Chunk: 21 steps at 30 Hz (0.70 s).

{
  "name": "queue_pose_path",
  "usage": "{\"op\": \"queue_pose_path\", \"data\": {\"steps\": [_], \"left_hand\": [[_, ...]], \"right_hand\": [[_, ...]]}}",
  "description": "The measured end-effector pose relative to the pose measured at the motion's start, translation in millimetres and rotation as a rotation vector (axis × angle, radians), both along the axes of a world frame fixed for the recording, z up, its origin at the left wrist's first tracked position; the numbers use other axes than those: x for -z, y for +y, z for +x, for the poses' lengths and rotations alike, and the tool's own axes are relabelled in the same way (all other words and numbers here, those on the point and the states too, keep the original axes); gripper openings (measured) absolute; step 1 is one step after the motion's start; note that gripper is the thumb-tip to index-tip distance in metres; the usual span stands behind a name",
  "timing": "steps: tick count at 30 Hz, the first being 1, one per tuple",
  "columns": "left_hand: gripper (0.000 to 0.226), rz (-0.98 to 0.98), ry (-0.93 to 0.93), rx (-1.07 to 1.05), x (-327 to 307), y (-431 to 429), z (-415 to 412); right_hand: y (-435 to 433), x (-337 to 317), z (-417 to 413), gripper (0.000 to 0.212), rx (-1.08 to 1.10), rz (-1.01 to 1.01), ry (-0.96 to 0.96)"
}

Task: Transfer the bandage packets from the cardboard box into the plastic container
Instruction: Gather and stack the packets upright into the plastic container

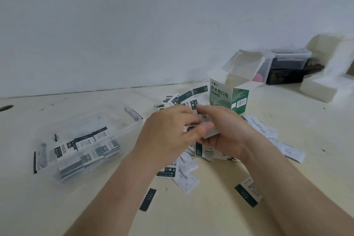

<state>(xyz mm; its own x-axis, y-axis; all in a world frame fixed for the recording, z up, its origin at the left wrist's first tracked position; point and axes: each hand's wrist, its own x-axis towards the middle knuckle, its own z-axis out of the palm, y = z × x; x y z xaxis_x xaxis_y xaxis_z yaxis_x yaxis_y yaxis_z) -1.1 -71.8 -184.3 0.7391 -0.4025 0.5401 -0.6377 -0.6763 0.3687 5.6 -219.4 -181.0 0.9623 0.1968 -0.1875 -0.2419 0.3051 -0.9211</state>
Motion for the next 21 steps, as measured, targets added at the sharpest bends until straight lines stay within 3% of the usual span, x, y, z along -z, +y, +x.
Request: {"op": "queue_pose_path", "data": {"steps": [4,6,8,10,14,21], "left_hand": [[0.024,-0.354,0.236,-0.057,-8,-5,-6],[0.044,-0.655,0.398,-0.072,-14,-3,-5],[0.046,-0.993,0.501,0.003,-20,0,-3],[0.04,-1.16,0.521,0.085,-24,-1,-3],[0.038,-1.029,0.382,0.056,-17,-7,-6],[0.037,-0.329,-0.202,-0.215,-3,1,4]], "right_hand": [[0,1,-1,0.014,0.007,0.001,-0.02],[0,0,-1,0.016,-0.003,0.029,-0.01],[3,1,-2,0.016,-0.042,0.029,0.004],[7,0,-6,0.015,-0.101,0.046,0.009],[16,-5,-14,0.015,-0.225,0.137,0.027],[16,-3,-11,0.01,-0.263,0.191,-0.03]]}}
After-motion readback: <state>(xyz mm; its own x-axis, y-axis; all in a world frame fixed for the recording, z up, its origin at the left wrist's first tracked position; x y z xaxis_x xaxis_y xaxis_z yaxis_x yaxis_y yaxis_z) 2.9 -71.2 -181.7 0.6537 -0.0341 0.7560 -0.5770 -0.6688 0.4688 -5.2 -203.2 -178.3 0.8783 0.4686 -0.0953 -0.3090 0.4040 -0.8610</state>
